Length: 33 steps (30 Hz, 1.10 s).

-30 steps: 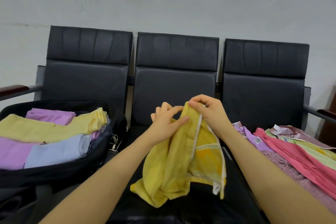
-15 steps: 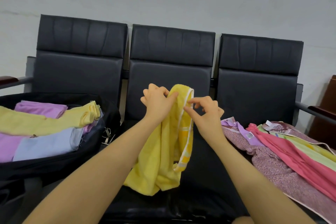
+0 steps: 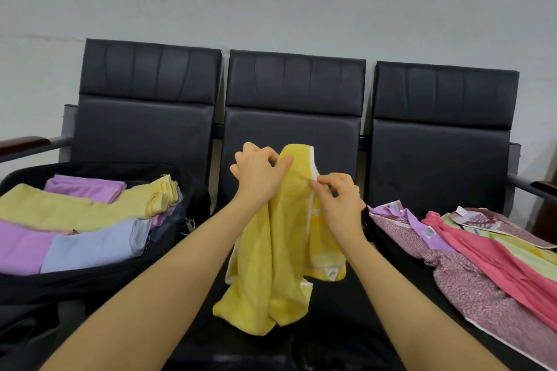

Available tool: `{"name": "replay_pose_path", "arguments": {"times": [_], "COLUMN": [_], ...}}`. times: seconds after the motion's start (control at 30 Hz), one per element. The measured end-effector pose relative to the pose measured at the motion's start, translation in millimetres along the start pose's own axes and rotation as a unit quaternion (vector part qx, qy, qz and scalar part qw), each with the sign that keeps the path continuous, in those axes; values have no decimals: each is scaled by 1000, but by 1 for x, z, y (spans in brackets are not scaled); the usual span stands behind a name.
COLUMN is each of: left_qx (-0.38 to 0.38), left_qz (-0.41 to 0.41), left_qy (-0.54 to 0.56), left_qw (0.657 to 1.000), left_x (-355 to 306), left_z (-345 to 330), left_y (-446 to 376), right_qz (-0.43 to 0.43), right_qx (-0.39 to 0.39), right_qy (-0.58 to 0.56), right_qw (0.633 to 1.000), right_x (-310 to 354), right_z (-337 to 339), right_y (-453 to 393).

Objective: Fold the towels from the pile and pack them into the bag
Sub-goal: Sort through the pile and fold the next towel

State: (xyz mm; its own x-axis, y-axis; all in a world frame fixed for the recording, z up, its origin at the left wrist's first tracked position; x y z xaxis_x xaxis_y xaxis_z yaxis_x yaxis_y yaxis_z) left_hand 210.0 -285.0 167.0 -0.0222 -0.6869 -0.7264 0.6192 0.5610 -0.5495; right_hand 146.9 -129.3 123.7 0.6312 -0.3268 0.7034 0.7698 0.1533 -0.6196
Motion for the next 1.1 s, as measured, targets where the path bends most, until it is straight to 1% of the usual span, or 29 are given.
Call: {"name": "replay_pose_path", "arguments": {"times": [0.07,0.17,0.23,0.27,0.3,0.37,0.43,0.5,0.67,0.73,0.8,0.9,0.97,1.03,1.1], "left_qx": [34,113,169,180,173,130,94,73,31,30,46,64,65,43,10], "left_qz": [12,17,-3,-16,-33,-56,-55,-59,-83,-95,-103,-88,-60,-20,23], "left_qy": [-26,-57,-39,-20,-6,11,18,7,-9,-46,-86,-103,-67,32,151], "left_qw": [999,992,985,983,984,990,994,996,996,994,990,989,994,998,988], "left_x": [11,32,43,47,51,57,64,69,77,81,85,90,92,89,83], "left_z": [0,-4,-5,-4,-2,5,10,14,21,20,19,19,21,27,36], "left_y": [-1,-2,2,5,7,9,7,5,5,7,9,9,7,4,1], "right_qz": [7,-9,-25,-35,-43,-55,-68,-68,-21,-17,-14,6,23,28,18], "right_qx": [-22,-50,-63,-69,-76,-88,-101,-104,-42,-19,0,-6,-21,-35,-45], "right_qy": [7,-3,-37,-53,-59,-54,-54,-60,-53,-52,-64,-58,-41,-31,-34], "right_qw": [1000,999,997,996,994,993,991,990,998,998,998,998,999,999,998], "right_x": [0,-5,-10,-13,-15,-20,-24,-26,-22,-22,-23,-22,-20,-17,-14], "right_z": [8,19,23,24,25,25,26,26,14,9,5,3,3,5,8], "right_y": [1,-1,-4,-5,-5,-6,-5,-3,2,4,5,4,3,1,-5]}}
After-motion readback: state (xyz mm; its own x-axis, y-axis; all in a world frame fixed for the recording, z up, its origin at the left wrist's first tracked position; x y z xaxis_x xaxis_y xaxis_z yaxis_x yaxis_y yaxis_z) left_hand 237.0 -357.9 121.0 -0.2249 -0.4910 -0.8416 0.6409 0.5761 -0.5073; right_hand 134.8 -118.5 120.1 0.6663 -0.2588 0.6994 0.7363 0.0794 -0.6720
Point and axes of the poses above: each hand's wrist, its own y-axis away from the middle knuckle, its own z-axis out of the back of the hand, x = y × z, the point moved 5 cm from there along -y, towards the middle knuckle, and after that the axes turned 6 degrees about y, right-handed, at the moved point
